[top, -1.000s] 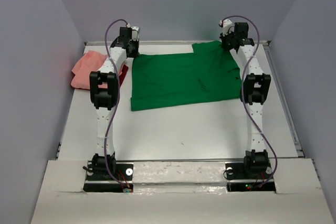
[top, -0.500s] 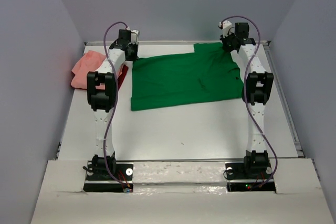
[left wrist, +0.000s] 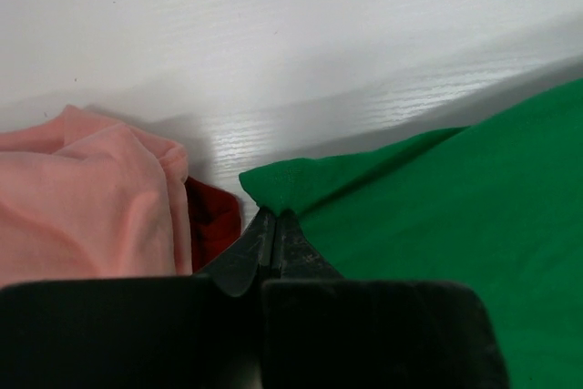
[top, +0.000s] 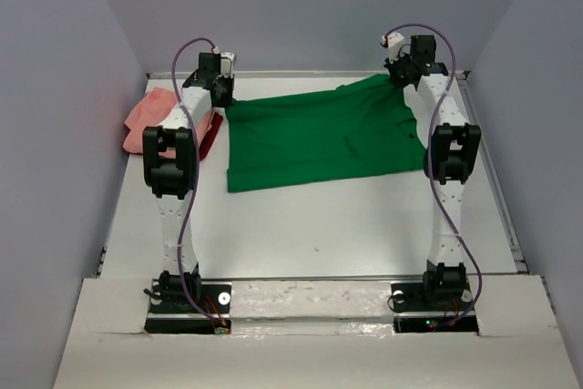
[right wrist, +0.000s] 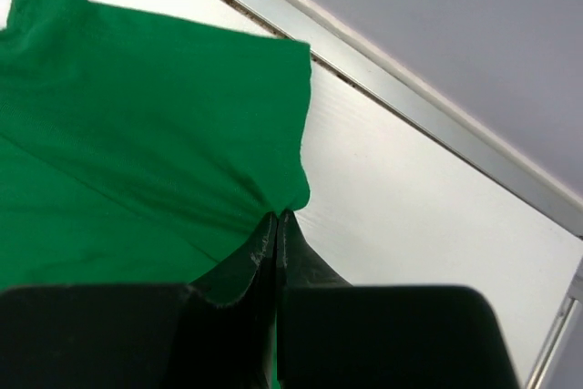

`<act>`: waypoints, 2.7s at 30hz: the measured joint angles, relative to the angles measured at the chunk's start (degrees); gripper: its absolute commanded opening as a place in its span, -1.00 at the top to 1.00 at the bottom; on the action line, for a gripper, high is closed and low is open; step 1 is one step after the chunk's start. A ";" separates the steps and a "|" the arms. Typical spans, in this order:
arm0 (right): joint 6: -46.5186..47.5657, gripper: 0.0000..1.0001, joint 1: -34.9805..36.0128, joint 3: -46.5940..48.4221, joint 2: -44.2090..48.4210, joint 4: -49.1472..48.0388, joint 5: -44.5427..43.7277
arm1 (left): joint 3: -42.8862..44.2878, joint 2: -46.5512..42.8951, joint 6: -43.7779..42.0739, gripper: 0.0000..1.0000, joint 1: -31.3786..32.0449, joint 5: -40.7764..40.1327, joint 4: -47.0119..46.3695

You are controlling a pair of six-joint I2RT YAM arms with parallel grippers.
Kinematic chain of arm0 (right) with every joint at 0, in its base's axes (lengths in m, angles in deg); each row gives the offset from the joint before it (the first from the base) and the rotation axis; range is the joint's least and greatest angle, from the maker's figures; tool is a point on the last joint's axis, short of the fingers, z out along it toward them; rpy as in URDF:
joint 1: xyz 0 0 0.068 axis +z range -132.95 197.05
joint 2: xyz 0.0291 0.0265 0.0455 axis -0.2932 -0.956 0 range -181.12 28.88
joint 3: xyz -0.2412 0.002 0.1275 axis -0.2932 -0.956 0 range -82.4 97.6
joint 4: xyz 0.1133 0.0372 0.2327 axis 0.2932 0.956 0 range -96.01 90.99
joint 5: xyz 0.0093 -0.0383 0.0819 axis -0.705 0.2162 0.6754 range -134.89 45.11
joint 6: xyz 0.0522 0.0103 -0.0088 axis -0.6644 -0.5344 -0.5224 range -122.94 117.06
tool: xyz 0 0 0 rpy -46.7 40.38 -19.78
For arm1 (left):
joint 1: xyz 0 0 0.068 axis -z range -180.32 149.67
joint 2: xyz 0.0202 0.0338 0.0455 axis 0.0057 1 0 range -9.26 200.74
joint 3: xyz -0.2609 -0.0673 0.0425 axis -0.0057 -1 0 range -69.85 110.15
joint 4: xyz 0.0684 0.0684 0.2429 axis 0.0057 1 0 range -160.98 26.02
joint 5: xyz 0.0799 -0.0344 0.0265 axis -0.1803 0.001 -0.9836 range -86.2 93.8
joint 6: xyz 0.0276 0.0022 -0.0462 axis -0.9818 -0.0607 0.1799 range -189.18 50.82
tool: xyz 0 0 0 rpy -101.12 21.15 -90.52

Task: Fold and stack the t-shirts
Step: Fold the tshirt

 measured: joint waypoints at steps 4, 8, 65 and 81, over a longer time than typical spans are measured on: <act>0.72 1.00 0.02 -1.14 2.01 -0.02 -0.44 | -0.04 -0.02 -0.28 1.00 0.00 0.63 -0.02; 1.55 1.00 0.02 -1.88 3.13 -0.09 -1.01 | -0.04 -0.07 -0.55 1.00 0.00 1.64 0.02; 6.69 1.00 0.02 -27.17 15.91 -0.09 -3.76 | -11.04 -5.09 -5.68 1.00 0.00 9.01 -1.20; 8.70 1.00 0.02 -32.65 17.20 -0.02 -4.70 | -14.12 -5.86 -7.15 1.00 0.11 9.16 -0.83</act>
